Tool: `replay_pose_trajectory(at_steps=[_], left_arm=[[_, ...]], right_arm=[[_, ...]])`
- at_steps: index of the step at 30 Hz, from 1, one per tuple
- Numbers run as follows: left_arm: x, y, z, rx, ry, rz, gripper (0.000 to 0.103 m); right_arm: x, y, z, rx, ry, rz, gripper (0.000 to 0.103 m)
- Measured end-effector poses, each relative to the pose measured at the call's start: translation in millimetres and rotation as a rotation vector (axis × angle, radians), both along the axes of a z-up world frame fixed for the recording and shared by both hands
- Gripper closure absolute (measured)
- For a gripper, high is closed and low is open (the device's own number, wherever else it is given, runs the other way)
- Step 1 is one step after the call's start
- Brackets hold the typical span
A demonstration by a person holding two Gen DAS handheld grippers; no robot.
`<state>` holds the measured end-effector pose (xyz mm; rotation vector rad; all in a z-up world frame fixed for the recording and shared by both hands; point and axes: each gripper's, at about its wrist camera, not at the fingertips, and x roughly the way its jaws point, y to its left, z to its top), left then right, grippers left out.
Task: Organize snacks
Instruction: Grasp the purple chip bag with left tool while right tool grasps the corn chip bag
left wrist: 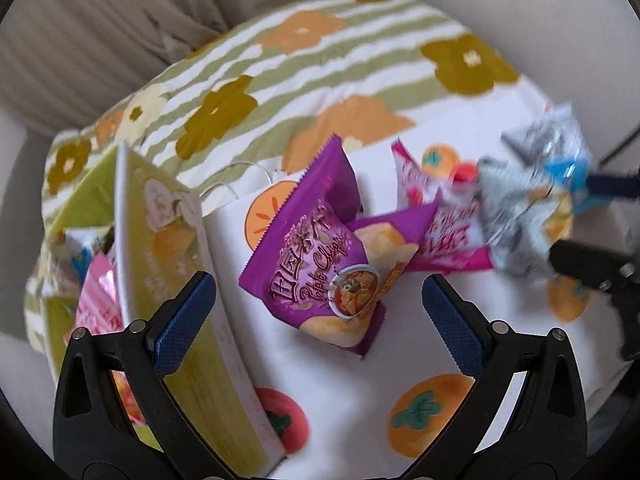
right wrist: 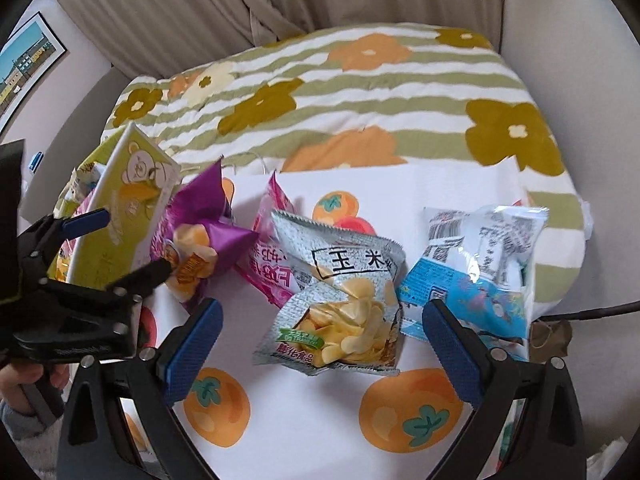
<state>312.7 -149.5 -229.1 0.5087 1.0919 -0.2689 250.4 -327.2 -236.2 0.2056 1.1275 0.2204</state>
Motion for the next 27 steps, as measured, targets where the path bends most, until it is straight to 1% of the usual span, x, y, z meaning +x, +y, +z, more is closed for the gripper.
replay_pose_trajectory(at_steps=[3,5,7,12,14,16,18,20,21,22,24,27], left_arm=[[3.0,-10.9,-14.9,0.082,0.015,-0.067,0.001],[5.1,-16.9,-22.5,0.123,0.014,-0.101,0.001],[9.2,-22.5,-32.2,0.167,0.030,-0.123,0.001],[17.5,-29.0,-49.4,0.209,0.068,-0.155,0.001],[19.9,-28.6,-54.1,0.205,0.085,-0.158,0.001],[22.7,-27.5,-57.8,0.174,0.119,-0.156,0.001],[24.3,-26.3,-58.6,0.148,0.136,-0.154,0.001],[24.2,-25.9,-58.2,0.127,0.143,-0.156,0.006],[24.4,-26.2,-59.0,0.129,0.141,-0.159,0.013],[24.5,-26.4,-60.1,0.129,0.145,-0.166,0.016],[23.2,-26.6,-60.0,0.130,0.135,-0.174,0.019],[20.4,-26.9,-59.3,0.111,0.136,-0.171,0.022]], right_arm=[[2.3,2.1,-9.4,0.004,0.016,0.027,0.004],[4.9,1.4,-15.0,0.004,0.023,0.035,0.003],[7.4,-0.9,-18.8,0.014,0.030,0.033,0.003],[13.9,-5.5,-26.8,0.026,0.041,0.024,0.003],[15.8,-5.4,-29.1,0.030,0.046,0.020,0.003],[17.1,-6.2,-31.8,0.038,0.051,0.017,0.003],[17.8,-6.3,-34.2,0.044,0.059,0.014,0.003],[18.1,-6.8,-35.2,0.047,0.059,0.010,0.003],[17.9,-6.9,-35.6,0.046,0.059,0.007,0.003],[17.4,-7.9,-36.0,0.047,0.059,0.007,0.003],[17.8,-7.7,-37.8,0.050,0.063,0.003,0.003],[18.1,-7.5,-40.7,0.051,0.068,0.001,0.004]])
